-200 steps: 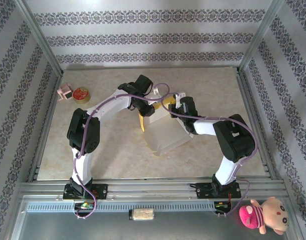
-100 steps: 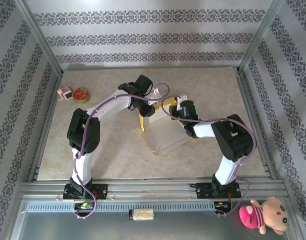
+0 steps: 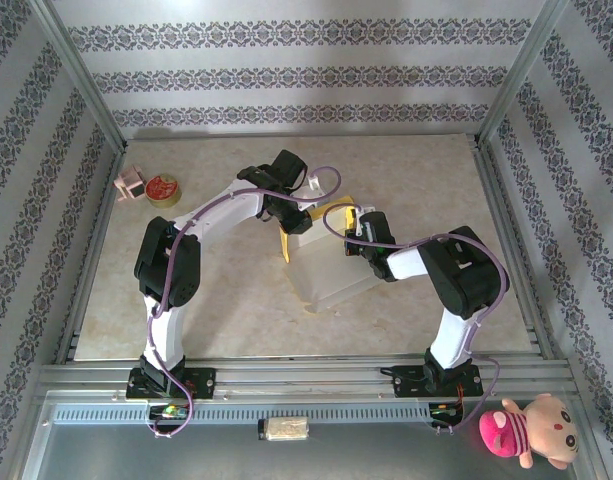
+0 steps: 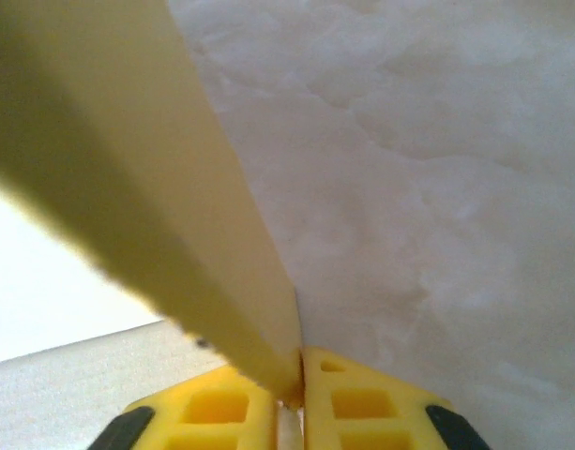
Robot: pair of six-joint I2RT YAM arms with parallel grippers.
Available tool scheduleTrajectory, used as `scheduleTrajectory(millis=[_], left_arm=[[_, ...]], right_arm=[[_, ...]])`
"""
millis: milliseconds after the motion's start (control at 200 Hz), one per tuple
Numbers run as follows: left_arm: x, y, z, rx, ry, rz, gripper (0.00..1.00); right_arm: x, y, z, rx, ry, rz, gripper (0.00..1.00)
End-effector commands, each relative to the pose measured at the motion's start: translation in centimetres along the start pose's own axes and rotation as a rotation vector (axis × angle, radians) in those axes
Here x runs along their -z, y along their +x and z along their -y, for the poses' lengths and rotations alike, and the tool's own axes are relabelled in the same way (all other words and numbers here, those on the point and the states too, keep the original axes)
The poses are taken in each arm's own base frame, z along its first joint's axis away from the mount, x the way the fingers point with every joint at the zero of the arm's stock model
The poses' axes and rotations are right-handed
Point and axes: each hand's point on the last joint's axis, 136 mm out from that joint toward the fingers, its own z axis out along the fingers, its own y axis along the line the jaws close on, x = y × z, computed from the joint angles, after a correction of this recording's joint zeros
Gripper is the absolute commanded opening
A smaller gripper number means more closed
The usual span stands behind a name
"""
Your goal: Fold the paper box
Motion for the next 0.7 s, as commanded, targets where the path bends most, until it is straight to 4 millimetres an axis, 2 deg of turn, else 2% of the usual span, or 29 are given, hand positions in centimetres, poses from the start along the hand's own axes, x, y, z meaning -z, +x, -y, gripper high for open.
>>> scheduleTrajectory(millis=[0,125,345,475,520,695], left_arm=[[0.0,-1.4,1.2,-0.037,0.027,0.044,0.22],[-0.2,-1.3,1.2,-0.036,0.031,0.043,0.22],[-0.3,-1.3,1.2,-0.034,0.032,0.042,0.22],[-0.3,-1.2,1.2,-0.033,0.033,0.040,0.22],[-0.4,-1.2,1.2,-0.033,0.031,0.037,0.22],[-0.2,-1.3,1.2,-0.032,0.030,0.043,0.23]], right_arm=[[0.7,1.1,-1.5,0.005,-0.059,-0.057,0.25],[1.6,-0.9,-2.0,0.045,-0.074,-0.007,0.33],[2.6,-4.8,-1.2,0.038,-0.070,0.070,0.34],[2.5,-5.8,-1.1,0.042,-0.079,0.084,0.37],[2.4,-5.9,-1.1,0.042,-0.085,0.084,0.35],[1.4,-5.3,-1.4,0.060,-0.109,0.060,0.18]])
